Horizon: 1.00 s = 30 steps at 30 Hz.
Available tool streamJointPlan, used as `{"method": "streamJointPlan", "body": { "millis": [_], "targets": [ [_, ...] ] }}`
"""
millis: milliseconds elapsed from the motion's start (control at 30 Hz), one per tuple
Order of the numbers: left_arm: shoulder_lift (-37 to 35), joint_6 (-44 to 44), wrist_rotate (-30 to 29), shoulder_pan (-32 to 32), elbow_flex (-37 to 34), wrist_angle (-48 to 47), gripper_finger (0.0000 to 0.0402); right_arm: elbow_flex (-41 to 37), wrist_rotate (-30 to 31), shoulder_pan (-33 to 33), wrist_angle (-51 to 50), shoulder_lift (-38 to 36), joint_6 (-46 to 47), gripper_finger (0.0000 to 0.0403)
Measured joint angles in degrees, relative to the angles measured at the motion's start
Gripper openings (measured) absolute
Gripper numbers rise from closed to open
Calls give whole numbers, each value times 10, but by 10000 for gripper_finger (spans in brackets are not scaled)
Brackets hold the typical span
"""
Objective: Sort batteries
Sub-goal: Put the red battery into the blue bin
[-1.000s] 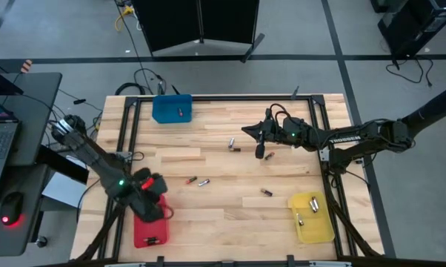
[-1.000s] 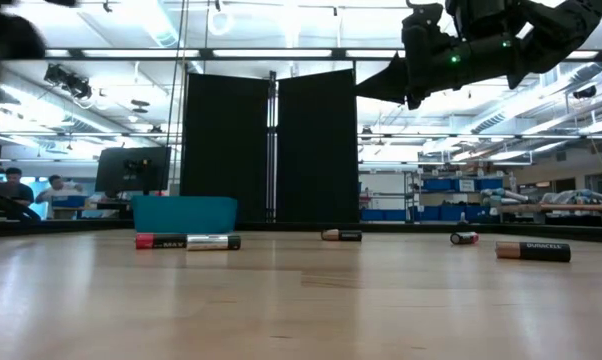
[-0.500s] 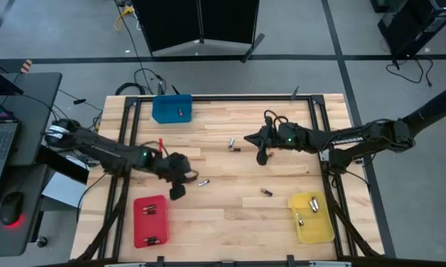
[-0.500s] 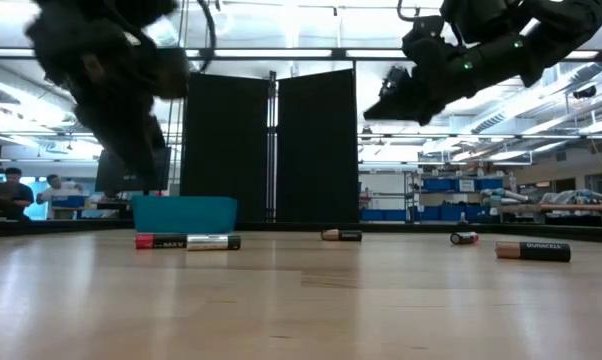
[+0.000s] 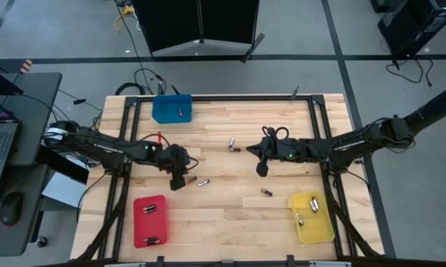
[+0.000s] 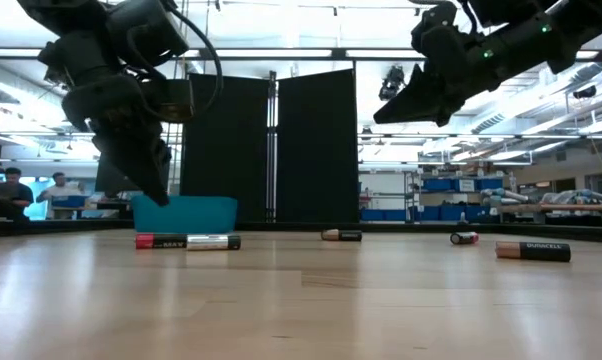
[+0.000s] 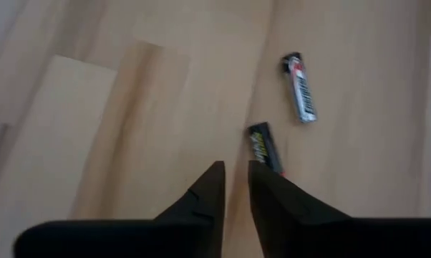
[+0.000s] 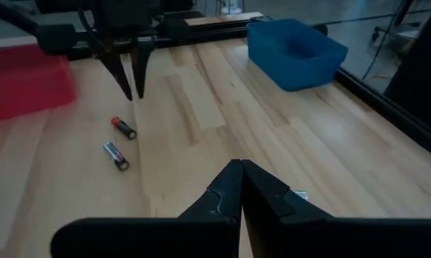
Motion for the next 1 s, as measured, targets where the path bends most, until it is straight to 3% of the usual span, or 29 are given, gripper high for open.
{"method": "streamJointPlan", "body": {
  "millis": [300,400,533,1000],
  "targets": [
    [8,26,-11,0,0,10,156,0,45,33,0,3,22,20],
    [23,13,10,0,0,23,171,0,45,34,0,3,22,20],
    [45,-8,34,-3,0,53,178,0,46,34,0,3,8,20],
    [108,-34,30,-17,0,86,179,0,46,21,0,4,-23,20]
  ]
}}
